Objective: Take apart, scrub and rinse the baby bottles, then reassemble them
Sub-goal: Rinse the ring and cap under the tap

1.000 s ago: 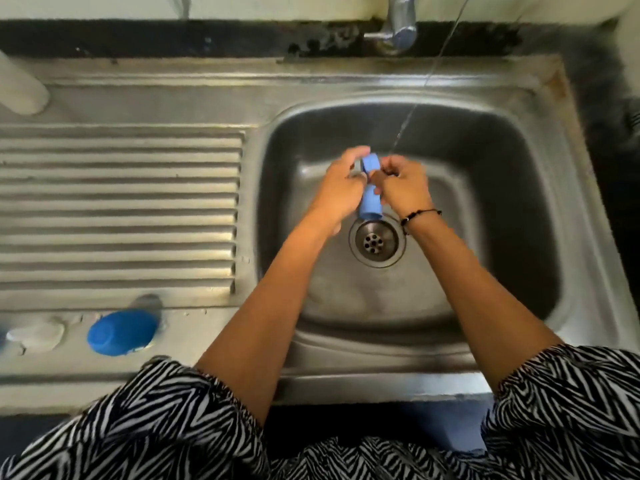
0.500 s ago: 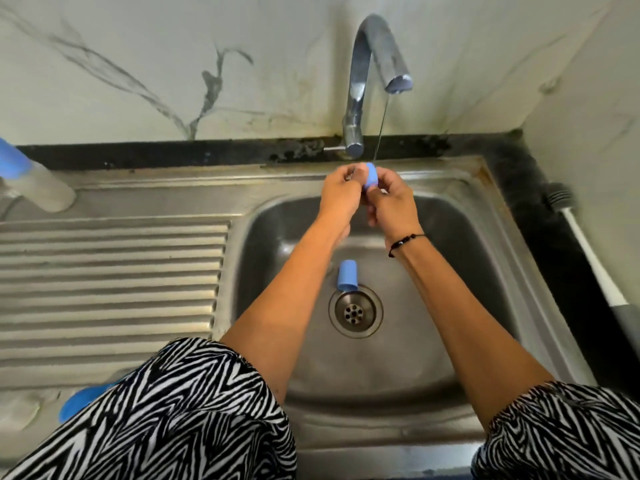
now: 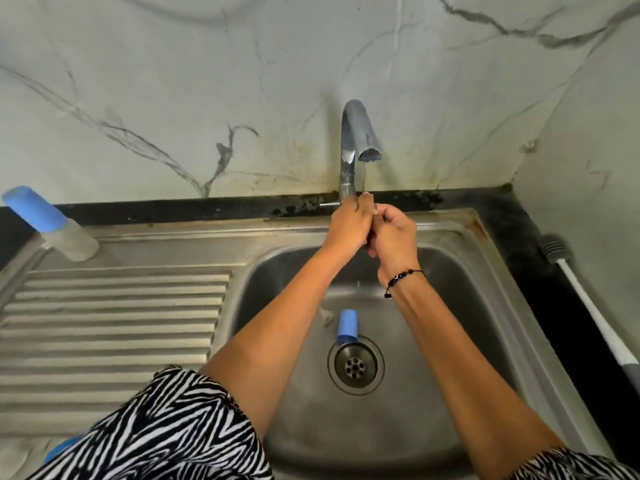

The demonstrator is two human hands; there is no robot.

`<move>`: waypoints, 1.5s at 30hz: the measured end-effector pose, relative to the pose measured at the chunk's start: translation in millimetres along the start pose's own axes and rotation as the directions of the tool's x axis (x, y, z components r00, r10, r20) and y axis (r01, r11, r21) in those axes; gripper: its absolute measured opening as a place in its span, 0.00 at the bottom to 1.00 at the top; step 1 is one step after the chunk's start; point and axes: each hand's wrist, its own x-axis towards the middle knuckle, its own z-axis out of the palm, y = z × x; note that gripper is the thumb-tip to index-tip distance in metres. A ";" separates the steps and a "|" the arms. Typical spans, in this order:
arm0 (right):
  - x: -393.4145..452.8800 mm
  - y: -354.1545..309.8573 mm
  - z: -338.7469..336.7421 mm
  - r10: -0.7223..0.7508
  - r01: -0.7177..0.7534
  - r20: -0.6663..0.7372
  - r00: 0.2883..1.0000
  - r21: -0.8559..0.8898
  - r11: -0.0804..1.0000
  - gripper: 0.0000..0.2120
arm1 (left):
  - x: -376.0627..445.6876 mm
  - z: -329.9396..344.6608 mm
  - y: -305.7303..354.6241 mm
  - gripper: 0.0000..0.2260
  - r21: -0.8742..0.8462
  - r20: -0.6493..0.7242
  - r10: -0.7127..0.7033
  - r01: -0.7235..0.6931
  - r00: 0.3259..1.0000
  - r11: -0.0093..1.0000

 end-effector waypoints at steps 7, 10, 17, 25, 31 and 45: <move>-1.2 -1.9 0.4 -0.141 0.137 -0.023 0.990 -0.112 0.984 0.14 | 12.2 -9.0 29.0 0.12 -0.180 0.157 -0.385 0.410 0.909 0.894; -0.5 -9.6 2.5 -0.007 0.011 -0.049 0.999 0.080 0.997 0.14 | 9.5 1.8 24.3 0.14 -0.327 0.021 -0.294 0.284 0.956 0.901; 7.9 -26.5 3.3 0.190 -0.204 0.076 0.979 0.317 0.926 0.07 | -0.3 9.5 -10.5 0.10 0.063 -0.189 0.451 -0.447 0.872 0.892; 2.1 -17.0 11.4 0.028 -0.027 -0.073 0.997 0.006 1.000 0.14 | 18.1 -6.6 18.4 0.16 -0.202 0.022 -0.213 0.213 0.977 0.956; -6.3 -17.9 21.6 0.062 -0.046 -0.057 0.996 0.243 0.969 0.14 | 9.8 -15.2 21.5 0.17 -0.558 0.145 -0.359 0.376 0.922 0.740; 6.1 -18.6 13.4 -0.070 0.069 -0.032 0.997 -0.043 0.997 0.14 | -1.0 -2.4 4.1 0.11 -0.149 -0.100 0.139 -0.153 0.985 0.977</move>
